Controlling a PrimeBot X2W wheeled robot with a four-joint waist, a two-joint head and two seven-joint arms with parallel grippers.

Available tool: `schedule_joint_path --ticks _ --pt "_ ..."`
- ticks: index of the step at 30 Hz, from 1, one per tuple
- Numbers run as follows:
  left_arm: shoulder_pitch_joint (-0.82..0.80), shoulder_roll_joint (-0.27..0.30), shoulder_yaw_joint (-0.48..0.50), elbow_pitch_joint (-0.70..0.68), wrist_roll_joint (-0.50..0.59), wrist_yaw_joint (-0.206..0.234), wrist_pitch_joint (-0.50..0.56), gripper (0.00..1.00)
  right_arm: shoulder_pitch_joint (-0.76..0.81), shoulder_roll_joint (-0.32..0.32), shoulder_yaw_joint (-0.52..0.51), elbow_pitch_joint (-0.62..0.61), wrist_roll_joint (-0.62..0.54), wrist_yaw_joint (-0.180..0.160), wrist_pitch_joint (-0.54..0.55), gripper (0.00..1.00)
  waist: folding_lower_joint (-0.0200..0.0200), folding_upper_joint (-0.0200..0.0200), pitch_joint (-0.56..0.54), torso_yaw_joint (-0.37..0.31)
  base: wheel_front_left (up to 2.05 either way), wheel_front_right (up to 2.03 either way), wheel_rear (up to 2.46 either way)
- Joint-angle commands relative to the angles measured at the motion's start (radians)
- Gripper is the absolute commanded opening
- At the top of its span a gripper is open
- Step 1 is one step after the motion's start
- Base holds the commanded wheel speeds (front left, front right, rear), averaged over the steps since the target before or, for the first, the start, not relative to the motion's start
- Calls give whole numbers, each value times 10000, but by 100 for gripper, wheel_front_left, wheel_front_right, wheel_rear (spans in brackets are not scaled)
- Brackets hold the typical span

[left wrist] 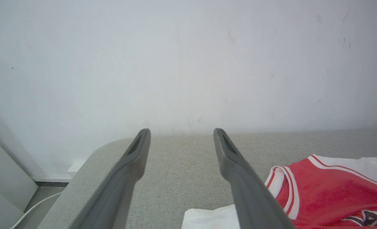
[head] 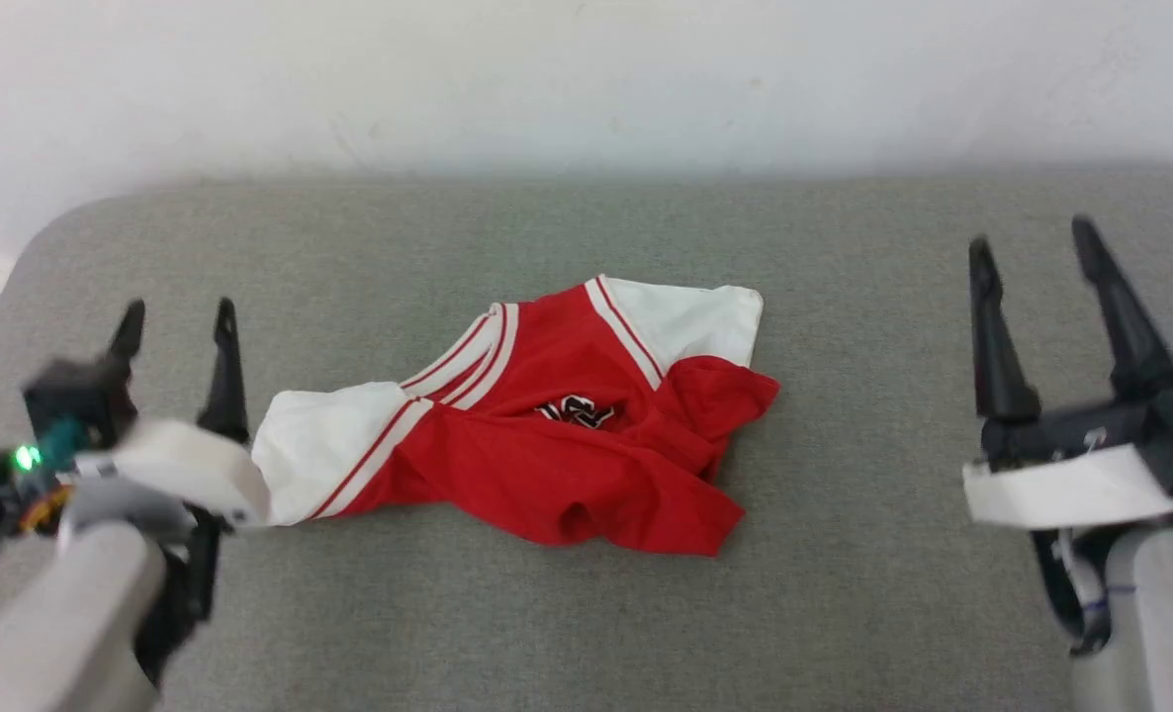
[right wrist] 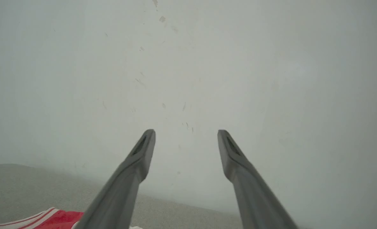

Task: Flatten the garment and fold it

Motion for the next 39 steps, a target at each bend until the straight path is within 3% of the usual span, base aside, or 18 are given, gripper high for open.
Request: schedule_joint_path --ticks 1,5,9,11,17,22,26,29,33,39 --pt "608 -218 241 -254 393 174 -44 100 -369 -176 56 -69 2 -7 -48 100 0 0 -62 127 0 0 0" --pt "1961 -1038 1862 -1578 2060 625 -45 100 -1455 -997 609 132 161 -7 -48 100 0 0 27 321 0 0 0" --pt "2946 -1892 3175 -2305 3275 467 -46 100 -2512 -1954 1646 1410 921 -7 -48 100 0 0 200 551 0 0 0" --pt "3313 -2261 3646 -2500 3757 273 -46 100 -3204 -2604 2639 2363 1471 -7 333 100 0 0 294 656 0 0 0" --pt "3804 -3346 4745 -2750 4750 -682 -46 100 -5719 -4554 6305 3776 4193 -7 3821 100 0 0 688 1054 0 0 0" --pt "3673 -4235 5180 -2723 5362 -1456 -47 100 -7466 -5539 8660 4160 6589 -7 7320 100 0 0 1209 1524 0 0 0" --pt "3341 -4972 5390 -2619 5785 -1972 -47 100 -8652 -5981 9947 4450 7640 -7 9455 100 0 0 1837 2008 0 0 0" --pt "3031 -5473 5478 -2518 6104 -2355 -47 100 -9321 -6079 10595 4763 8055 -7 10294 100 0 0 2331 2389 0 0 0" --pt "2595 -5995 5646 -2436 6394 -2782 -47 100 -9964 -6020 11200 5340 8247 -7 10705 100 0 0 2929 2851 0 0 0" --pt "2210 -6374 5747 -2403 6626 -3201 -47 100 -9944 -5784 11847 6305 8608 -7 10480 100 0 0 3396 3302 0 0 0"
